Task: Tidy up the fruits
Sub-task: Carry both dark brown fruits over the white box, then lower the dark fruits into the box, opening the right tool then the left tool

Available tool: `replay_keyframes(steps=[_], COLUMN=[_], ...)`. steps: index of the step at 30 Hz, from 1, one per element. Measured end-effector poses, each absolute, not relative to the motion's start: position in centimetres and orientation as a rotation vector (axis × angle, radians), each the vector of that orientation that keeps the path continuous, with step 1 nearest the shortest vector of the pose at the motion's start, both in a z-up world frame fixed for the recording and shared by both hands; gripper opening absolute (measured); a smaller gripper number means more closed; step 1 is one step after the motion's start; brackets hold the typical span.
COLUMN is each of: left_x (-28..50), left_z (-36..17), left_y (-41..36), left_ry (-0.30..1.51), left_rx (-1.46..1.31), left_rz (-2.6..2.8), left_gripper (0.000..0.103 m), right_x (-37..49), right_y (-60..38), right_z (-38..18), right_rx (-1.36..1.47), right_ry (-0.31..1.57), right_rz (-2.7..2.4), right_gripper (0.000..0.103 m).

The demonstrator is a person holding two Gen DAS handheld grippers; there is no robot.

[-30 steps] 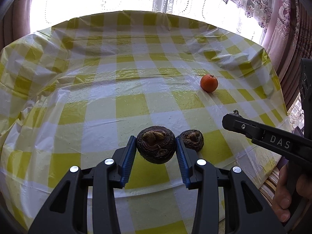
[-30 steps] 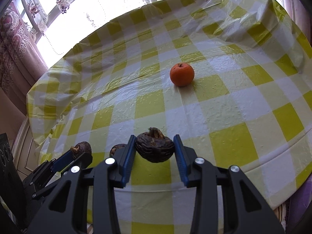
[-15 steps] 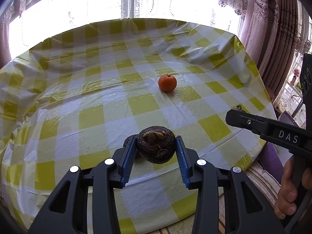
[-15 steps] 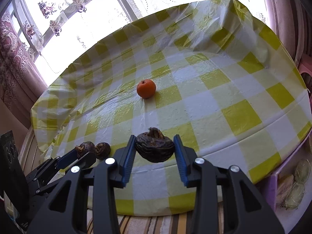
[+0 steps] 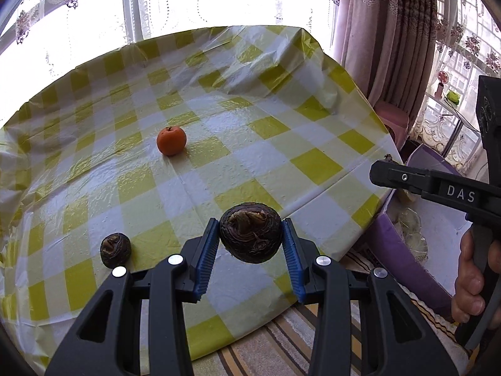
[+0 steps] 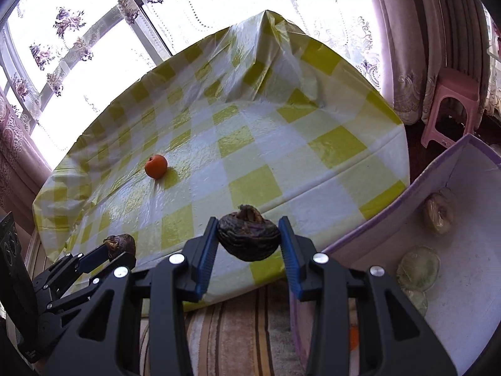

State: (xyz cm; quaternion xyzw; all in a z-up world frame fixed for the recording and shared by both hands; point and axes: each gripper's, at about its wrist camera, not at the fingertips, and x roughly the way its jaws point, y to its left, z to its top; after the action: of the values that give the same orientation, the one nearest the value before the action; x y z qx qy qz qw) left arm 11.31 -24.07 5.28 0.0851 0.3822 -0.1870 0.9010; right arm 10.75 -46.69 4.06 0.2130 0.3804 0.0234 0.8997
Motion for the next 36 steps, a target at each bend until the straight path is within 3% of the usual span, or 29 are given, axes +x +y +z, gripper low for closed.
replay_keyframes(steps=[18,36], left_x=[10.6,9.2], left_z=[4.1,-2.4], left_y=[-40.2,-50.7], left_ry=[0.819,0.820], left_rx=[0.406,0.856], left_rz=[-0.696,-0.804], left_gripper=[0.039,0.039], right_x=[6.9,6.6], right_y=[-60.7,-64.8], right_z=[0.9,-3.9], right_rx=[0.553,0.637], right_ry=[0.827,0.938], right_rz=[-0.274,-0.455], right_gripper=[0.039,0.040])
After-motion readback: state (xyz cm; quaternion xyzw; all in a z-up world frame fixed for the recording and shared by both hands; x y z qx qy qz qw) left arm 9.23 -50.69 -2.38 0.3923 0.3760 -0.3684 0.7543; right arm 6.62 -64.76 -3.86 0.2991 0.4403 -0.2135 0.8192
